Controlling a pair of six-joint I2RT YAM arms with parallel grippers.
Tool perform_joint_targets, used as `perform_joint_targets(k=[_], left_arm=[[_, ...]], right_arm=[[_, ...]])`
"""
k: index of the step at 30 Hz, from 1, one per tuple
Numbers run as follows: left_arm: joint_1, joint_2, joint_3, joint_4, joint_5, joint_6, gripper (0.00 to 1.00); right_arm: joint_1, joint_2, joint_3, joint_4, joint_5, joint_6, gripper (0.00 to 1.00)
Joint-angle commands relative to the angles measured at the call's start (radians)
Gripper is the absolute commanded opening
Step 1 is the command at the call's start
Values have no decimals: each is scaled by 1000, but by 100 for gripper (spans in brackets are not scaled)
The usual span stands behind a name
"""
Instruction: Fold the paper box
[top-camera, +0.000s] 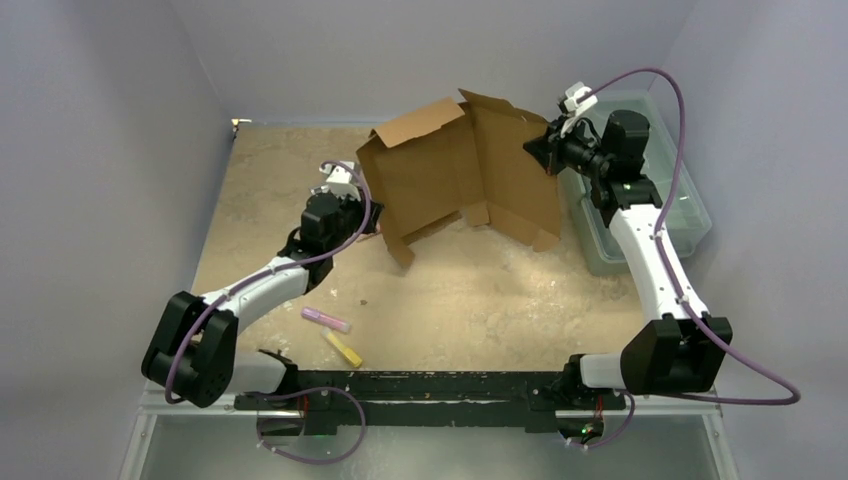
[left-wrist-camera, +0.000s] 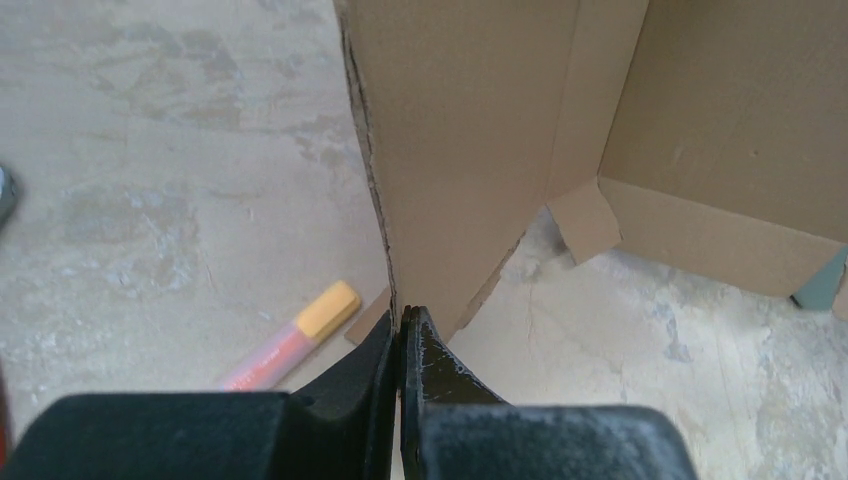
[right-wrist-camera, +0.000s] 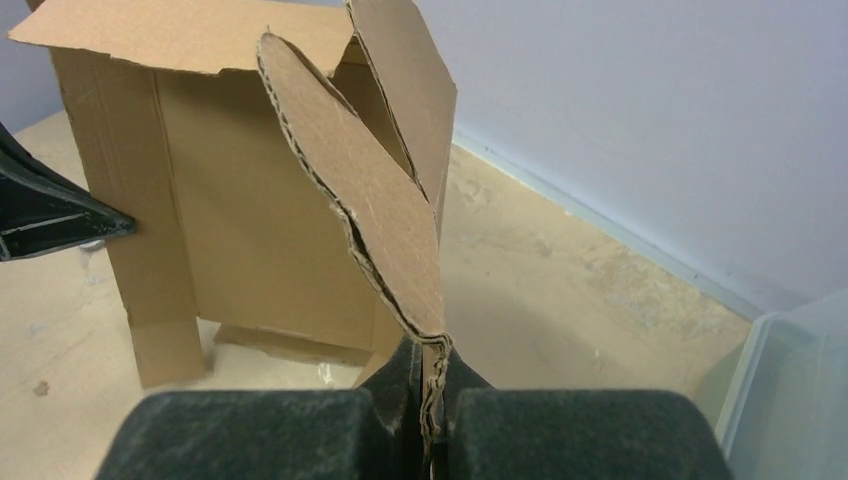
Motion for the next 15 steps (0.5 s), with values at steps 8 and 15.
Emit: perform_joint_targets(k=[8, 15], left_arm=[[11, -113, 134, -56, 158, -15, 0], [11, -201, 146, -155, 272, -232, 0]], right_arm=[[1, -116, 122, -70, -48, -26, 0], [1, -223, 186, -336, -18, -113, 0]])
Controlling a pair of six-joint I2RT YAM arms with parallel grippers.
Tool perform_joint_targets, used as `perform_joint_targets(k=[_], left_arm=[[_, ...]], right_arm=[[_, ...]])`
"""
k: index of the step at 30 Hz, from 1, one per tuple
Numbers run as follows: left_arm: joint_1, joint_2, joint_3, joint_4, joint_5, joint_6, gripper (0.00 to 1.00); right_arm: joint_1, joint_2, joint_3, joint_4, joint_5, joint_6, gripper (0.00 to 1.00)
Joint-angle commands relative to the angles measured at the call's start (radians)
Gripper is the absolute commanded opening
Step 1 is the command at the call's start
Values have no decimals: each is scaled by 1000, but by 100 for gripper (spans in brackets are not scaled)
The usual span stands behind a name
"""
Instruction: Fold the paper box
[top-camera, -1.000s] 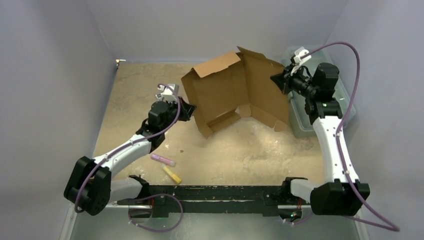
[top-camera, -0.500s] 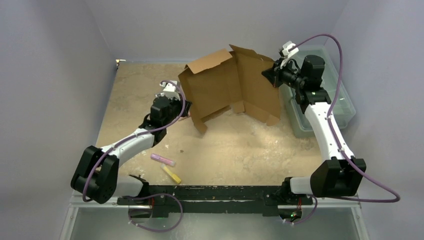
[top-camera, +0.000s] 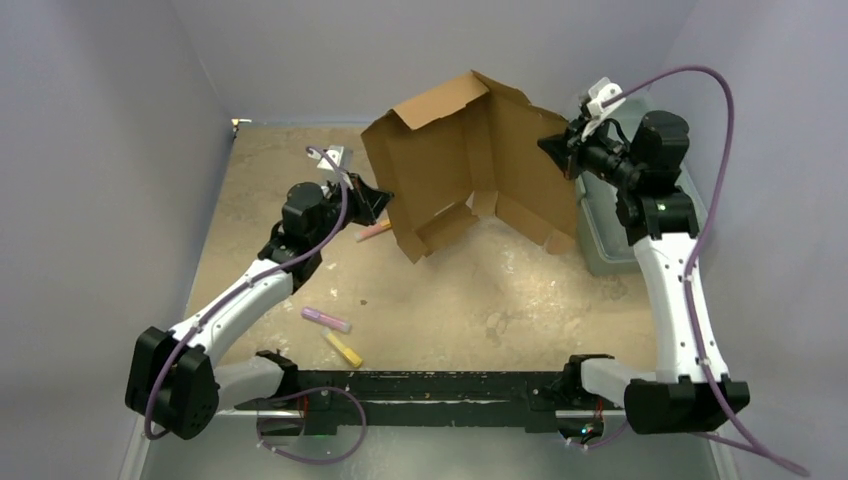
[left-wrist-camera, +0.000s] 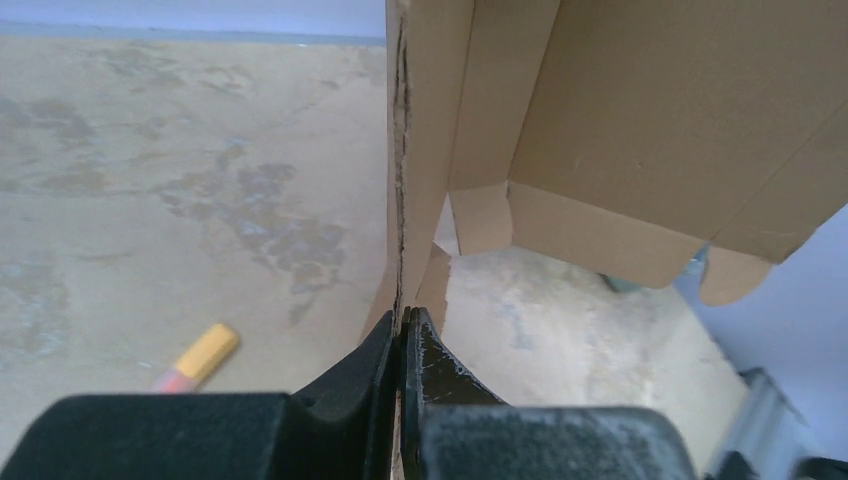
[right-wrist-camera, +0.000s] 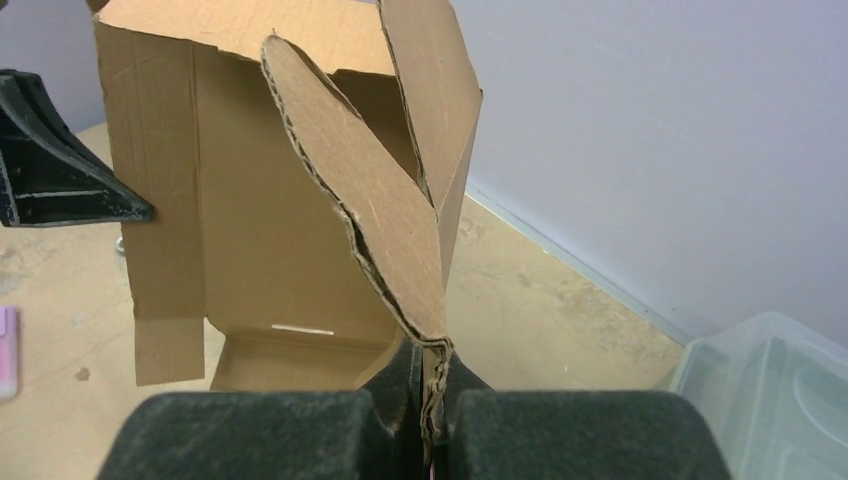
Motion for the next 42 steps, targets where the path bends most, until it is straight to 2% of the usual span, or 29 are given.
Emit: perform_joint_targets(k=[1, 6, 16, 25, 28, 35, 42], left_arm=[[3, -81, 20, -35, 102, -204, 0], [-19, -126, -32, -22, 144, -358, 0], [-74, -168, -74, -145, 64, -529, 0], [-73, -87, -84, -151, 11, -536, 0], [-64, -44, -82, -128, 3, -535, 0], [65, 26, -119, -69, 40, -503, 0], [137, 76, -105, -5, 154, -401, 0]], right_arm=[[1, -95, 68, -191, 8, -78, 0], [1, -164, 69, -299, 40, -116, 0], [1, -235, 5, -383, 87, -173, 0], [11, -88, 48, -336, 47, -161, 0], [56, -47, 59, -292, 90, -149, 0], [144, 35, 65, -193, 153, -116, 0], [152, 75, 72, -125, 121, -74, 0]])
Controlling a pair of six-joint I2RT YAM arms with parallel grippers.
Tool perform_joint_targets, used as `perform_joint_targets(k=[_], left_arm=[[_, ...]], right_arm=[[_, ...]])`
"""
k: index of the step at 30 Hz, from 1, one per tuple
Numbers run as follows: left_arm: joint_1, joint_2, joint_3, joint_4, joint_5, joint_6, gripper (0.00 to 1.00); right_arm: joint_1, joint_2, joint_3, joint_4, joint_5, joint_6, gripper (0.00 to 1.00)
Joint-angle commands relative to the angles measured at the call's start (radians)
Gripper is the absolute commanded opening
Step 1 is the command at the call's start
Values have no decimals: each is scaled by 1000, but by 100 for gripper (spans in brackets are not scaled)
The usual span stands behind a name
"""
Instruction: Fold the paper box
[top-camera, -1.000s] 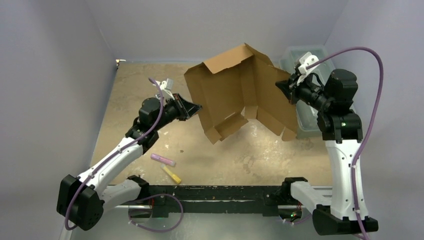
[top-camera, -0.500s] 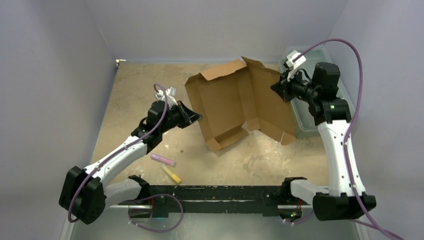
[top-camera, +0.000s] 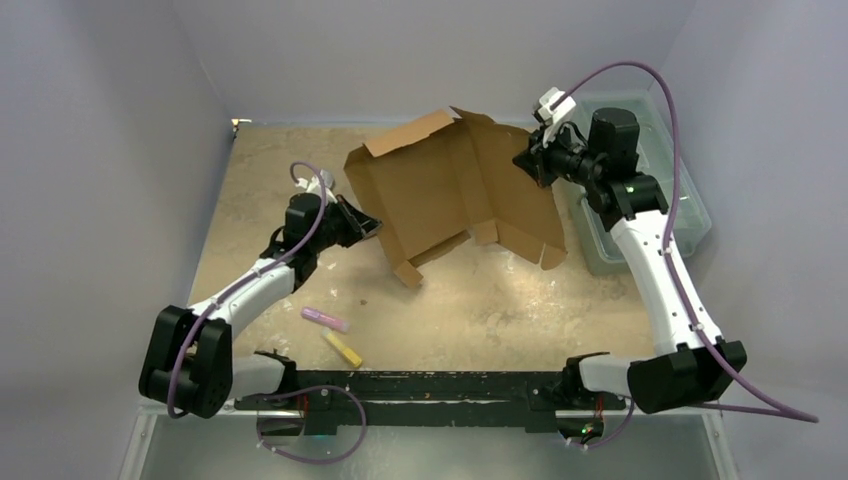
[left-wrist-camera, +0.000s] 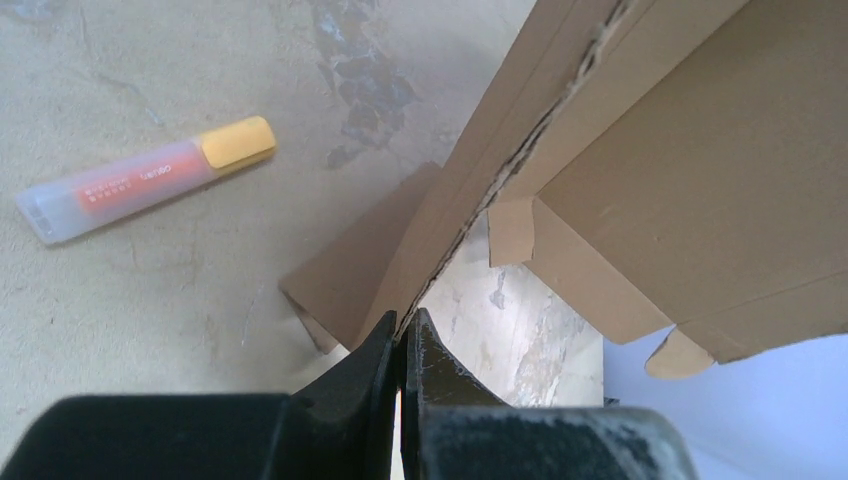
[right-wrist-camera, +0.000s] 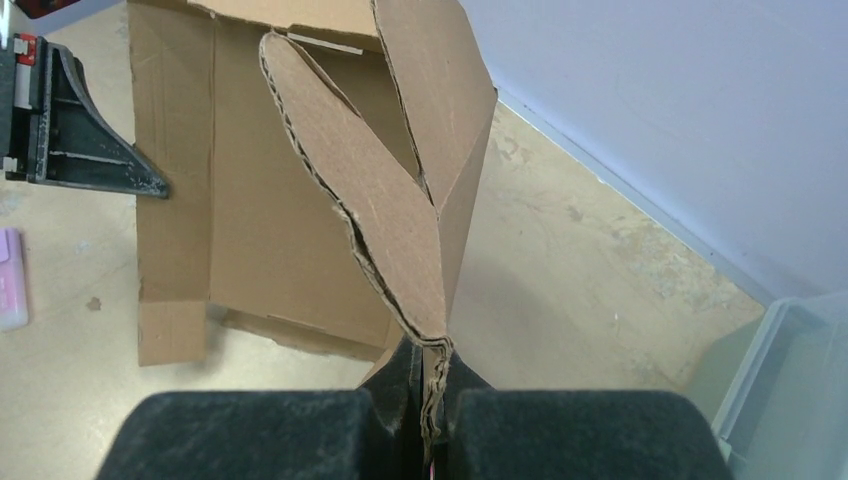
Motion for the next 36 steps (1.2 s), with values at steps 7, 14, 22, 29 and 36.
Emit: perform_joint_targets(k=[7, 14, 22, 29, 36], left_arm=[[22, -48, 106, 20, 146, 208, 0], [36, -149, 36, 72, 175, 197, 0], [34, -124, 10, 222, 354, -141, 0], [-79, -142, 7, 103, 294, -161, 0], [-197, -98, -29, 133, 261, -297, 0]], right_arm=[[5, -53, 38, 85, -36, 25, 0], [3, -141, 30, 16, -36, 39, 0], [3, -194, 198, -223, 106, -47, 0], [3, -258, 135, -276, 120, -65, 0], [3, -281, 94, -301, 141, -90, 0]])
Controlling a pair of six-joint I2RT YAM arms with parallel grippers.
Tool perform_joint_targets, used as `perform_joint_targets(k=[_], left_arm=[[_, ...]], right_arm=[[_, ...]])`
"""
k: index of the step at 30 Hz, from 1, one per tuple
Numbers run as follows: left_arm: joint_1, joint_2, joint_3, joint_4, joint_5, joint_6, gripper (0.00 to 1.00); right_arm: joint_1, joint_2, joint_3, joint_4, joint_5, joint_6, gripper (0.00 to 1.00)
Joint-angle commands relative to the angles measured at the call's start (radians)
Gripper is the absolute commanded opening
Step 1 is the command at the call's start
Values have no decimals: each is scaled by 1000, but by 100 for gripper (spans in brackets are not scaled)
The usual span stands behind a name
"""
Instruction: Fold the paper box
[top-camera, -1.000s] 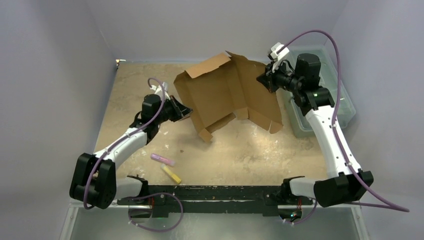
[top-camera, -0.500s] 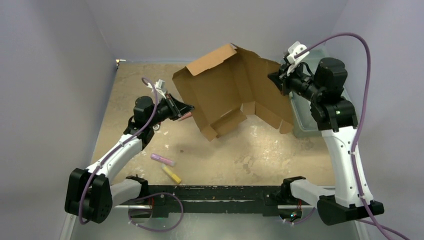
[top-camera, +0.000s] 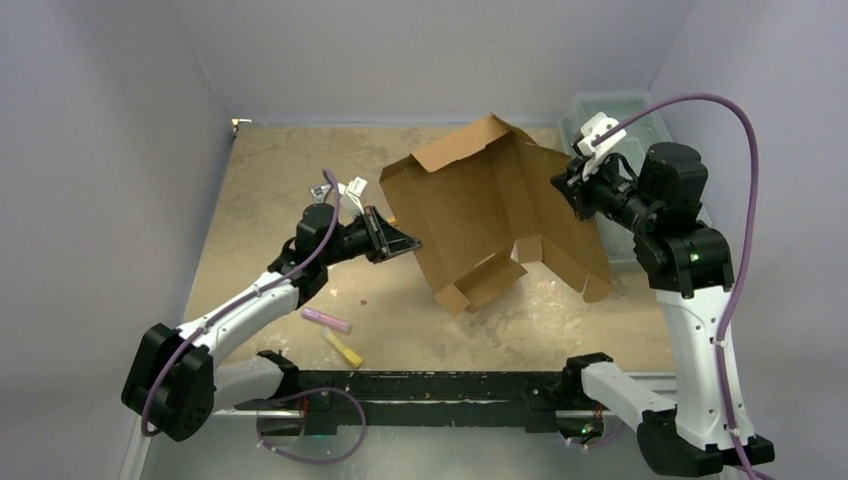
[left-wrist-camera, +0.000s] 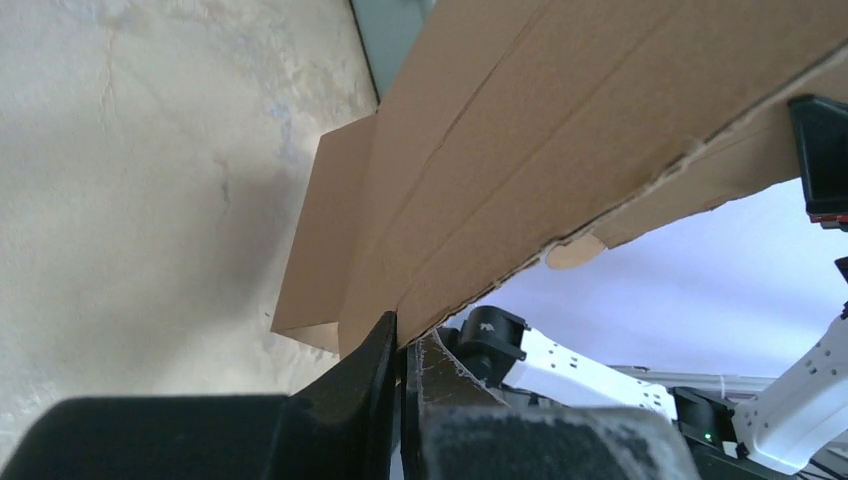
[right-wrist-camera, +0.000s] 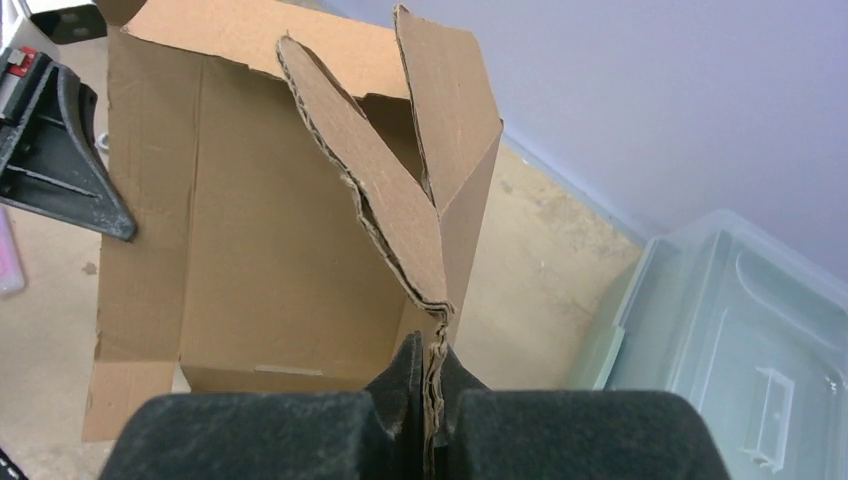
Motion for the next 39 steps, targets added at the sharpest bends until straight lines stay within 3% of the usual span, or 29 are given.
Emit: perform_joint_targets(k=[1, 9, 18, 28, 32, 39], left_arm=[[-24, 13, -33, 53, -3, -135, 0], [-12, 133, -57, 72, -17, -72, 0], [57, 204, 66, -130, -122, 262, 0], [54, 216, 97, -119, -234, 532, 0], [43, 193, 105, -119, -344, 594, 0], [21, 170, 120, -124, -424, 648, 0]], right_arm=[[3, 0, -18, 3, 17, -37, 0], [3, 107, -91, 133, 15, -48, 0], [4, 143, -186, 333, -52, 41, 0], [-23, 50, -431, 526, -145, 85, 0], [-82, -15, -548, 659, -284, 132, 0], [-126, -18, -601, 719, -456, 158, 0]])
